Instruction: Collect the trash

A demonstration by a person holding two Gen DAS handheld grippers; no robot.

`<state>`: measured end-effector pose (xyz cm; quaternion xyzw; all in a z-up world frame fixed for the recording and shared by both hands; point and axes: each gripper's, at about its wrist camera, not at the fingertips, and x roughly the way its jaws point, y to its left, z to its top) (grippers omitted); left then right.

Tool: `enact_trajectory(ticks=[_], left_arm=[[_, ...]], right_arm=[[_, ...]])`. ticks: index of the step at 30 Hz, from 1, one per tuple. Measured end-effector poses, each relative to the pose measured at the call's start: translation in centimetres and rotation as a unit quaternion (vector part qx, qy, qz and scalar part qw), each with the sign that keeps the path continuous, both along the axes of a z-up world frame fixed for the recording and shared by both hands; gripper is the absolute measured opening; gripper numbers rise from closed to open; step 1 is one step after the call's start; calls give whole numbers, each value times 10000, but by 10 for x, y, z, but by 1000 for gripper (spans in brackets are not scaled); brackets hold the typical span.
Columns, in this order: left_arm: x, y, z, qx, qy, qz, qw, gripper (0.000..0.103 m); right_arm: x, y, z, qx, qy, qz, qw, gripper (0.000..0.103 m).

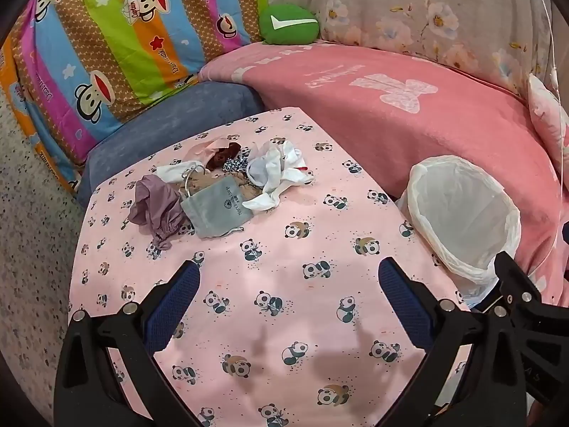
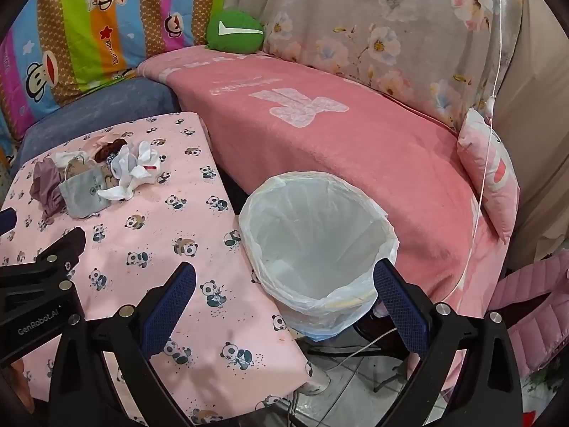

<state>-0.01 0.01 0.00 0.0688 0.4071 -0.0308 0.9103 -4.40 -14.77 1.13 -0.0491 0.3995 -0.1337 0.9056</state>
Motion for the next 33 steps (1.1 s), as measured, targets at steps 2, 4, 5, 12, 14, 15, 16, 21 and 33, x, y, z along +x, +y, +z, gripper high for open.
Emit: enact_trajectory(ticks=[2,4,5,12,14,15,16,21,33], left_arm=[[0,0,0,-11,29,12,10000,96],[0,1,-1,-43,72,24,10000,96],[0,1,-1,-38,86,33,9999,96],[3,-5,1,-73,118,-32,9999,96],[3,-6,1,-69,119,-32,9999,96],[4,-6,1,-71,117,-33,9999,96],[4,-6,1,-70,113,-31,9999,96],[4,-7,1,-51,122,-36,9999,96],[7,-8,1,-7,114,-38,9999,96]], right_arm=[[0,-1,0,3,0,-4,10000,98],[0,-1,0,11,2,-1,10000,98],[0,-1,0,7,3,-1,10000,98],[2,-6,4,15,2,-16,10000,98],[1,-4,2,15,-7,-13,10000,98],[1,-4,2,10,-7,-11,10000,98],[2,-4,3,4,-8,-9,10000,98],[1,-7,2,0,-36,-47,10000,98],[2,-6,4,-26,-54,-94,9999,98]])
